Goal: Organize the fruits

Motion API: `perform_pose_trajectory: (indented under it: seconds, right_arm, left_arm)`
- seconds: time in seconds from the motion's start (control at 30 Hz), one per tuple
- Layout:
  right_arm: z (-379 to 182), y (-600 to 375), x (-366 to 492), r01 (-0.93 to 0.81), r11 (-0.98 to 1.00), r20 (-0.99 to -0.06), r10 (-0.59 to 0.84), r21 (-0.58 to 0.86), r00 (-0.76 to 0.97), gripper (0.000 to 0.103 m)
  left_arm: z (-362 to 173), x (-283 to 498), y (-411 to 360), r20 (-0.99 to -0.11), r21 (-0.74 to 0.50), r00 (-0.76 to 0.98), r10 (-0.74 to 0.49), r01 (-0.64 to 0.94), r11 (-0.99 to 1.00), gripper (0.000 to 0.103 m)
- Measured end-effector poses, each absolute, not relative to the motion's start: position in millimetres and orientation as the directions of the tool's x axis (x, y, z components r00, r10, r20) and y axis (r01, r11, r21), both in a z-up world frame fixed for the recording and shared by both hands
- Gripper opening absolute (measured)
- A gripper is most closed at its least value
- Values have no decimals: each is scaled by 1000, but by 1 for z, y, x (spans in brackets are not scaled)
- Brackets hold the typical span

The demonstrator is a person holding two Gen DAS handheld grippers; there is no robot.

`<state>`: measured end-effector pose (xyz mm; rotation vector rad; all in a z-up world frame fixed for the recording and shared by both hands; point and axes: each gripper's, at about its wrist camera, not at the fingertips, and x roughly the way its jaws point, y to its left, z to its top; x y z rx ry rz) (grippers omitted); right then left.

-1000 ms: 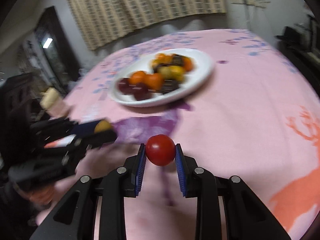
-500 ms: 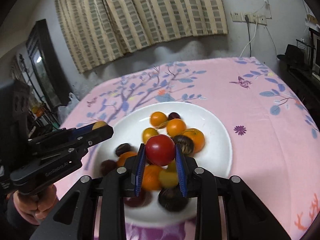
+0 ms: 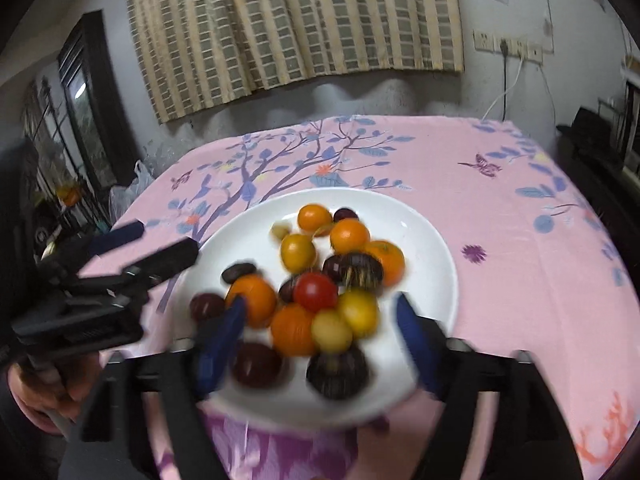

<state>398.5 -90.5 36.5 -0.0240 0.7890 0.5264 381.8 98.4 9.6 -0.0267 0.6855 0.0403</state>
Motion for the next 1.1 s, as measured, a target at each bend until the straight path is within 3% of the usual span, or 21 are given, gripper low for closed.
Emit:
perform_pose_trajectory:
  seconds: [0.1,0.33,0.43,1.1]
  right_arm:
    - [37,-104,361,-455,882,-675,408,119,615,99]
    - [11,-125,295,-420,899,-723,372,124,583,99]
    - [10,-123,277,-441,895,-711,351,64,610,99]
    - [6,-110,261,-479,878,-714,321,-22,622,99]
  left_arm:
    - [12,339,98,-632,-25,775,16,-42,999,98]
    - [-19,244,97,-667,-58,745,15,-71,996,98]
    - [-23,223,95,-666,-27,744,51,-92,995,98]
    - [-33,210,99,-677,-35,734,50,-100,994,98]
